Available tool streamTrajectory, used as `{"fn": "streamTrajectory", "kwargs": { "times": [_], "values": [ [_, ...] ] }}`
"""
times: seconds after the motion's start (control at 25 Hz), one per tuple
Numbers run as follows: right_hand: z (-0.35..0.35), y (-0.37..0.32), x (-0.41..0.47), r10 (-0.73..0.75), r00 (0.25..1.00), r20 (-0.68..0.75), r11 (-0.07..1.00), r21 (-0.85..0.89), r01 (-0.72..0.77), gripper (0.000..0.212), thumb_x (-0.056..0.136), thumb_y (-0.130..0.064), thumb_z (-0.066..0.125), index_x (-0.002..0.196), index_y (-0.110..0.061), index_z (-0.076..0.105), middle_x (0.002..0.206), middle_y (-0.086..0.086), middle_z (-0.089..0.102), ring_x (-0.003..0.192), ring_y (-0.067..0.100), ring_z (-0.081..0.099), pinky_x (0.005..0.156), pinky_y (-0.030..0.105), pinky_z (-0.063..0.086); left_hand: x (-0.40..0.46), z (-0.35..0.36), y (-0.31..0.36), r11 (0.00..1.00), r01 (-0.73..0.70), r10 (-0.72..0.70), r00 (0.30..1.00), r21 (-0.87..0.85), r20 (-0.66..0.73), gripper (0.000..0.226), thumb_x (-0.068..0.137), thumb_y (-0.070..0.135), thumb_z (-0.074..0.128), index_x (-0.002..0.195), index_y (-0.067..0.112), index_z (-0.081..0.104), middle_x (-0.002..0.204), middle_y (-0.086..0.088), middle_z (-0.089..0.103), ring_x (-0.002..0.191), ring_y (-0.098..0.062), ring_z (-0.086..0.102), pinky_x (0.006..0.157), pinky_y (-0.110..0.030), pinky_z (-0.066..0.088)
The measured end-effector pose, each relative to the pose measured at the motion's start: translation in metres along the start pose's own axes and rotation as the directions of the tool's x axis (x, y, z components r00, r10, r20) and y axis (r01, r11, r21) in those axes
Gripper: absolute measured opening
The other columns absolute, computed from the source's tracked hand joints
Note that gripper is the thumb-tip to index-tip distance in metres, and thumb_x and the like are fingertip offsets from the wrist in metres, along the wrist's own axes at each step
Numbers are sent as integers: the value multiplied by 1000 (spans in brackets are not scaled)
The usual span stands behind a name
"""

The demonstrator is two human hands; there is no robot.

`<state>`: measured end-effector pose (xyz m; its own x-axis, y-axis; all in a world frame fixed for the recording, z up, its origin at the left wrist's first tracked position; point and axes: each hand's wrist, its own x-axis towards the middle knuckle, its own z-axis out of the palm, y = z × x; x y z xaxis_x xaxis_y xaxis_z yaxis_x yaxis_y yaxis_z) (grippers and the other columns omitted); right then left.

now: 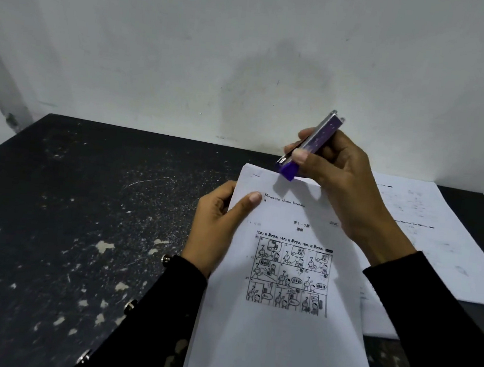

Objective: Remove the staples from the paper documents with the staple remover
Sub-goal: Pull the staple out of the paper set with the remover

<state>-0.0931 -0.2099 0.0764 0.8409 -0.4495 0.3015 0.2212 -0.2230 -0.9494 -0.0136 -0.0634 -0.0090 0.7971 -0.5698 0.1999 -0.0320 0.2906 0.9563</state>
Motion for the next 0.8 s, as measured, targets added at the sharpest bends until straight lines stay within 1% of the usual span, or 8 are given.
{"fn": "streamTrajectory", "kwargs": {
  "times": [0.12,0.28,0.36,0.44,0.52,0.6,0.68,0.8],
  "values": [
    [-10,-2,-7,-30,980,-197,999,-17,27,10,87,-14,55,95,-19,57,89,4,62,79,6,64,69,19,52,0,0,3,999,27,-27,1000,-35,-6,19,93,16,58,110,10,65,106,-15,73,98,-37,70,82,-55,57],
    [-29,-7,-27,-21,901,-434,992,-122,-36,22,94,-11,43,76,-21,50,68,-1,52,54,2,50,52,13,41,0,2,10,997,35,-34,999,-64,17,18,96,17,53,111,14,63,110,-12,72,101,-33,70,84,-51,57],
    [-40,-3,-39,-15,863,-505,970,-218,-110,20,94,-17,45,75,-15,52,68,-3,53,52,-3,50,56,18,41,-2,3,17,998,15,-13,999,-55,38,17,97,17,52,110,16,63,111,-12,72,102,-33,70,86,-52,56],
    [-51,4,-49,4,829,-559,933,-296,-204,22,90,-29,55,86,-8,57,75,-7,56,66,-2,56,68,29,43,-3,5,24,998,-3,5,1000,-61,26,18,97,17,51,111,13,62,110,-13,72,98,-31,71,83,-50,57],
    [-61,7,-58,92,834,-545,932,-248,-265,27,84,-34,65,101,-12,61,92,-11,62,93,10,61,85,37,48,-4,6,33,996,-37,37,999,-77,0,20,97,16,51,114,7,60,108,-14,72,93,-28,71,78,-44,58],
    [-66,5,-68,257,857,-446,944,-76,-322,23,84,-26,69,104,-17,59,106,-3,64,104,20,62,90,39,49,-5,7,43,993,-67,67,998,-97,-7,22,98,16,50,116,6,58,109,-15,72,95,-28,71,79,-44,59],
    [-64,1,-81,339,872,-353,936,34,-350,15,85,-12,67,94,-13,55,98,8,60,90,23,62,81,36,52,-6,9,57,990,-100,99,995,-103,-19,21,98,17,50,116,6,57,111,-15,71,98,-30,70,82,-46,58],
    [-60,-7,-92,243,900,-361,964,-14,-266,22,83,6,64,85,-10,49,79,10,57,76,26,57,66,33,54,-6,12,80,985,-156,156,988,-72,-10,17,99,12,49,114,7,56,111,-14,69,97,-24,70,79,-37,59]
  ]
}}
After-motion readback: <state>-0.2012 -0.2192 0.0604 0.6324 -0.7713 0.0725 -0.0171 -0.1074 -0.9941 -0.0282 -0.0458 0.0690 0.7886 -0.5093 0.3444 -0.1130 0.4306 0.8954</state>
